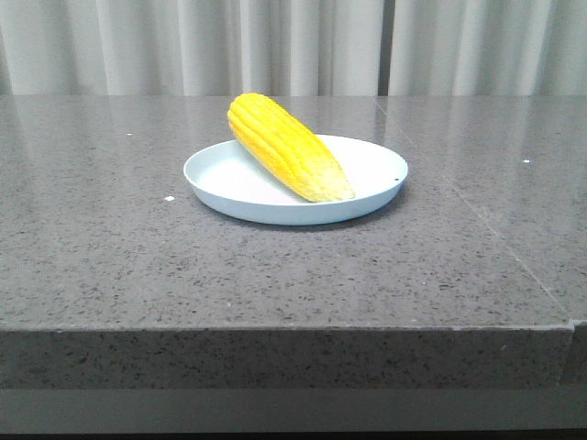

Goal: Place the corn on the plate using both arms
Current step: 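Raise the right gripper away from the plate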

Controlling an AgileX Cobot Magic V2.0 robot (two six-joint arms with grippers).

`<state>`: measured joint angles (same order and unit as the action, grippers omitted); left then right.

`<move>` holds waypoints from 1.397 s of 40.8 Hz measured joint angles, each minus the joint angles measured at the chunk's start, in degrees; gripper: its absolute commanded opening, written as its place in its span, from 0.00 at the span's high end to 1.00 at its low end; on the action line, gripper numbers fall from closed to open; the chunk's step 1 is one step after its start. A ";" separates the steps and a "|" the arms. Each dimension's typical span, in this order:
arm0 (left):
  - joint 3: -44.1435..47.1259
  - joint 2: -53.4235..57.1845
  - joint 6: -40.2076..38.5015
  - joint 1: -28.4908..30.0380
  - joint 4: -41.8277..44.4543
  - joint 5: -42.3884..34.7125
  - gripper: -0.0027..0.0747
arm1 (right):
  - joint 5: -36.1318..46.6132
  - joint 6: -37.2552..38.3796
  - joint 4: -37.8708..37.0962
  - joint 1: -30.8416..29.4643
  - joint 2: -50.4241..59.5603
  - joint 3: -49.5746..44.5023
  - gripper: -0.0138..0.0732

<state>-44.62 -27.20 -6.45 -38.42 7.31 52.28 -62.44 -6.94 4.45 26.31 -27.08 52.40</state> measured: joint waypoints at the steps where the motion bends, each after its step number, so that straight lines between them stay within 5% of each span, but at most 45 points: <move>1: 0.00 0.00 0.00 -0.53 0.01 0.00 0.99 | 0.00 0.00 0.00 0.00 0.00 0.00 0.92; 43: 0.00 0.09 0.00 -1.44 0.01 -0.04 0.99 | -0.13 0.00 0.00 0.00 0.00 0.00 0.92; 48: 1.69 0.91 0.00 2.51 0.01 -2.87 0.99 | -0.13 0.00 0.00 0.00 0.00 0.00 0.92; 57: 14.57 7.57 0.00 15.03 -2.43 -21.62 0.99 | -0.17 0.00 0.00 0.00 0.00 0.00 0.92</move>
<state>-30.05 -19.63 -6.45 -23.40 4.87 30.65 -62.61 -6.94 4.45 26.31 -27.08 52.40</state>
